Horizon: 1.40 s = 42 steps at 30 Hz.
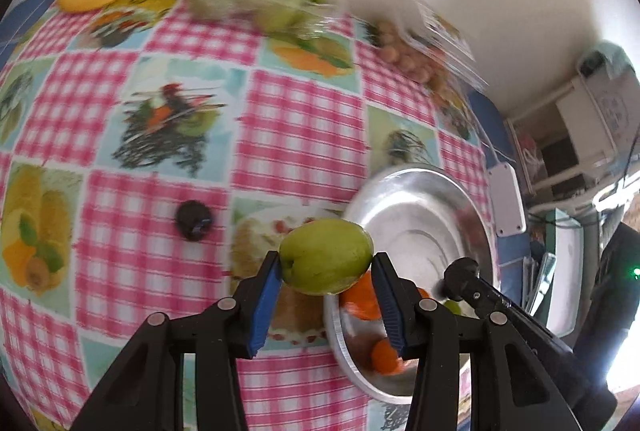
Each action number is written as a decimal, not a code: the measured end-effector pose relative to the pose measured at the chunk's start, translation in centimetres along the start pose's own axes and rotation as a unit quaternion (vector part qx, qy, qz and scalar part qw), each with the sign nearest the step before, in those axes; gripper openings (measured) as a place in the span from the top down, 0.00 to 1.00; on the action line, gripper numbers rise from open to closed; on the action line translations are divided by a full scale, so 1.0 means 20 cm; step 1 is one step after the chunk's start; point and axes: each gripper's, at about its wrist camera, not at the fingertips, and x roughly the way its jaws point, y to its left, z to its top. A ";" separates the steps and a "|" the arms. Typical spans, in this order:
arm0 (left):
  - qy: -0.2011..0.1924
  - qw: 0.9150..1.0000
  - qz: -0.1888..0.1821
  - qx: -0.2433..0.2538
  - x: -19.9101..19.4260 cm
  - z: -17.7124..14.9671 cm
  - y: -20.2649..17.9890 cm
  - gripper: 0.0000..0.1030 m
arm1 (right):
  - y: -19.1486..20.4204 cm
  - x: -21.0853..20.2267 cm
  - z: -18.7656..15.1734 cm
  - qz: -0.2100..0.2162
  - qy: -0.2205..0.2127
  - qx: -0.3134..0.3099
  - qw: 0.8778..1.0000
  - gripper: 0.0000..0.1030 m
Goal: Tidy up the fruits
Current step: 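Carry the mango in the left tool while the right tool carries the cherry over the bowl, then open the left tool to drop the mango while the right tool drops the cherry into the bowl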
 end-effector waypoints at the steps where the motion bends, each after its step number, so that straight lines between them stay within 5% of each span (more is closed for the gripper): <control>1: -0.002 1.000 -0.002 0.005 0.00 0.00 -0.02 0.53 | -0.03 -0.01 0.00 -0.005 -0.003 0.007 1.000 0.71; 14: -0.035 0.996 0.016 0.086 0.13 -0.03 -0.19 0.53 | -0.16 0.03 -0.01 -0.017 0.003 0.028 0.999 0.71; 23: -0.047 0.994 -0.004 0.097 0.15 -0.03 -0.21 0.54 | -0.14 0.14 -0.02 -0.029 0.024 0.022 0.999 0.71; 42: -0.016 0.997 0.034 0.072 0.14 -0.02 -0.15 0.52 | -0.13 0.18 -0.02 -0.031 0.040 0.029 0.998 0.70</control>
